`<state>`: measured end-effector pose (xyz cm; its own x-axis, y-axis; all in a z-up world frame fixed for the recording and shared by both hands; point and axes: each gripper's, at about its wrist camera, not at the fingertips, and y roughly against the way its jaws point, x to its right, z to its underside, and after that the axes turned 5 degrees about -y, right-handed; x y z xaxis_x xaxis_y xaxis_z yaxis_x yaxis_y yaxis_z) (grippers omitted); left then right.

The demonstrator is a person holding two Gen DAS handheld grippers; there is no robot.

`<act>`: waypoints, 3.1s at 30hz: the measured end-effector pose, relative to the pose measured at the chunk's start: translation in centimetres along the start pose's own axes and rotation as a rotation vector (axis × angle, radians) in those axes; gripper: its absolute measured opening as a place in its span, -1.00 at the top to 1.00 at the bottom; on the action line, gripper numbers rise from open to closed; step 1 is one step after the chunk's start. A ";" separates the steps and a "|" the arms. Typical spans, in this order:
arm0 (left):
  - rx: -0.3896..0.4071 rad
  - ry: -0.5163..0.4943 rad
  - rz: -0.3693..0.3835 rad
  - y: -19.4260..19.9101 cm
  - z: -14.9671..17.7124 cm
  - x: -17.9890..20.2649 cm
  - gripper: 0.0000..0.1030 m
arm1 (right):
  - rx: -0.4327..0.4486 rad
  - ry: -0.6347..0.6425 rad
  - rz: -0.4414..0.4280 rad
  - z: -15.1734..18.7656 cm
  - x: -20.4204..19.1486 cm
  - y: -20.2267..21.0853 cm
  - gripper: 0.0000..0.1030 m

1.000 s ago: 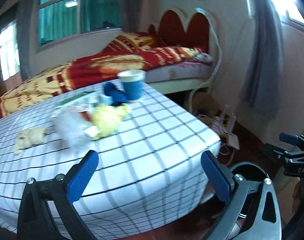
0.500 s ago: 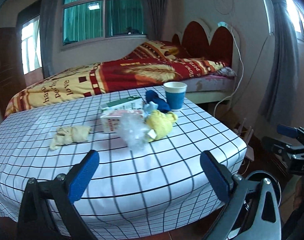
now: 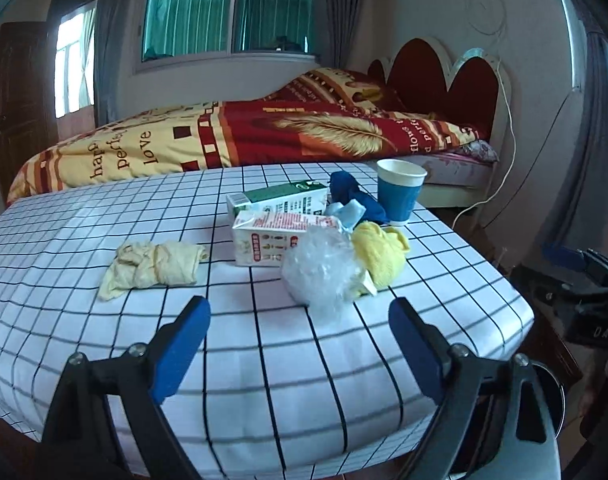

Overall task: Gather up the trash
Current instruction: 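Grasp the clear plastic bag with the left tool while the right tool grasps the yellow cloth, then carry the clear bag and yellow cloth over the black bin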

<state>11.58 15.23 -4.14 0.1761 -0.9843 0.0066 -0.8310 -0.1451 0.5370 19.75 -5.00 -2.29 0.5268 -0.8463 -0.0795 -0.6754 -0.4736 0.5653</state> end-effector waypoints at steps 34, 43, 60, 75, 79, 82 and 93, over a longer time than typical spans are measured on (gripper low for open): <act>-0.076 0.100 0.044 -4.4 0.2 -6.4 0.47 | -0.222 0.065 -0.135 -2.1 -7.5 -13.7 0.18; -0.055 0.063 0.054 -3.1 0.2 -4.9 0.47 | -0.129 0.039 -0.143 -1.7 -5.7 -9.3 0.35; -0.005 0.003 0.108 1.0 0.3 0.4 0.47 | -0.017 0.023 -0.073 -0.4 -2.2 0.1 0.35; 0.010 -0.117 0.239 2.7 -0.4 8.2 0.47 | 0.038 -0.058 0.007 1.7 2.7 6.9 0.35; 0.010 -0.160 0.282 2.9 -0.4 10.6 0.47 | 0.043 -0.098 0.049 2.8 5.0 8.7 0.35; 0.003 -0.189 0.313 2.8 -0.3 12.4 0.47 | 0.042 -0.129 0.082 3.8 6.9 9.8 0.35; -0.025 -0.287 0.420 2.5 0.8 19.4 0.47 | 0.006 -0.210 0.229 8.8 14.6 13.6 0.35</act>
<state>12.45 -4.27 -3.36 -0.3250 -0.9457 -0.0039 -0.7856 0.2677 0.5578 13.73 -25.98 -3.01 0.2430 -0.9627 -0.1186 -0.7678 -0.2656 0.5831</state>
